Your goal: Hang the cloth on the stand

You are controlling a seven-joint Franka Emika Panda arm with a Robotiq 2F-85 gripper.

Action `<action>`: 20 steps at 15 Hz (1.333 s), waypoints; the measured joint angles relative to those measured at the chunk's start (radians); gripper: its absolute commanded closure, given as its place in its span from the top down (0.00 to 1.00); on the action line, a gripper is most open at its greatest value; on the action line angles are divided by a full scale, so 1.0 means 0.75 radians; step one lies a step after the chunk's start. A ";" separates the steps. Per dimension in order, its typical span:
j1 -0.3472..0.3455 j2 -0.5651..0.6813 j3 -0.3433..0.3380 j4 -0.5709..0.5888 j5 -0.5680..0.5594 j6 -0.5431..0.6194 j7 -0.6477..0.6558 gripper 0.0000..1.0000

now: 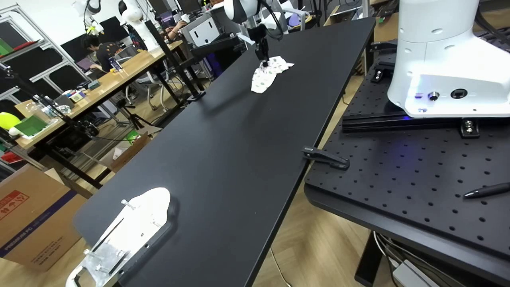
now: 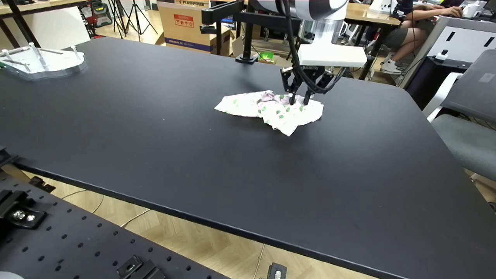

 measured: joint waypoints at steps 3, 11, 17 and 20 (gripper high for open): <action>0.000 -0.001 0.013 0.004 0.000 -0.028 -0.002 0.00; -0.028 -0.083 0.062 0.002 0.039 -0.230 -0.013 0.01; -0.024 -0.359 0.062 -0.001 0.163 -0.622 0.011 0.01; 0.004 -0.496 0.056 0.000 0.213 -0.776 0.069 0.01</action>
